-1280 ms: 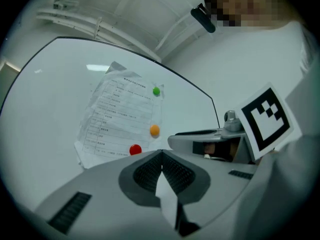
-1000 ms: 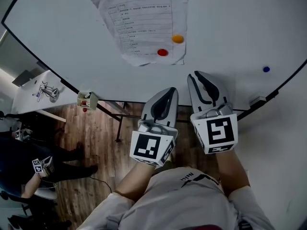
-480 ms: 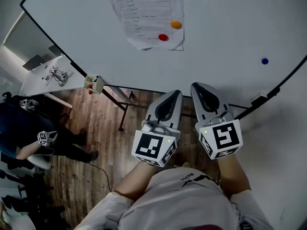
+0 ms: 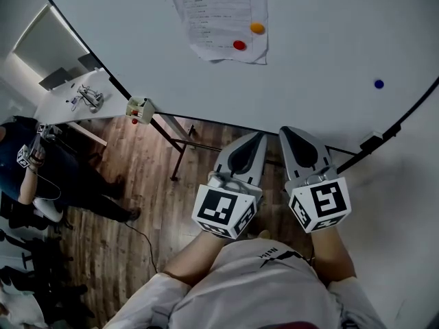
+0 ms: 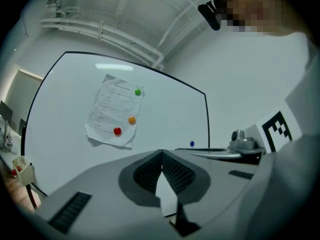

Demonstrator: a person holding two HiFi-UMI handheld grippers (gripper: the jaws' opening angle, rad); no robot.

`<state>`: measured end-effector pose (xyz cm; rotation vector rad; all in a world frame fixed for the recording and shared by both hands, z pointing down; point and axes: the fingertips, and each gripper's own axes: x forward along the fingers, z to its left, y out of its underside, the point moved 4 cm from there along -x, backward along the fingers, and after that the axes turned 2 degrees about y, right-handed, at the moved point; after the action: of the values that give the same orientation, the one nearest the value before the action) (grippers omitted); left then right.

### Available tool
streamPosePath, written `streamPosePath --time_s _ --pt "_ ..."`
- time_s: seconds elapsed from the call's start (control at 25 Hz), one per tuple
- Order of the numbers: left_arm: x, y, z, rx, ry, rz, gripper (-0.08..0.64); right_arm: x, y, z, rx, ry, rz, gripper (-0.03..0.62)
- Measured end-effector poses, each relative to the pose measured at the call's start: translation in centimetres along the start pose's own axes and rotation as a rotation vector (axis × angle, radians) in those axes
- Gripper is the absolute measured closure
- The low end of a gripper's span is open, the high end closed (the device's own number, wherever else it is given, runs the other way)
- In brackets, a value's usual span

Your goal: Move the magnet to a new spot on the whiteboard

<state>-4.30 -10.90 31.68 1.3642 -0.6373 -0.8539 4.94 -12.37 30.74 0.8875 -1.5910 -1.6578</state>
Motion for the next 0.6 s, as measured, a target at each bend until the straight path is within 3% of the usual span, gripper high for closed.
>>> streamPosePath --time_s 0.6 --pt "-0.32 -0.56 -0.31 0.011 -0.001 -0.015 0.549 -0.60 -0.46 0.48 -0.005 -0.006 -0.013 0.578"
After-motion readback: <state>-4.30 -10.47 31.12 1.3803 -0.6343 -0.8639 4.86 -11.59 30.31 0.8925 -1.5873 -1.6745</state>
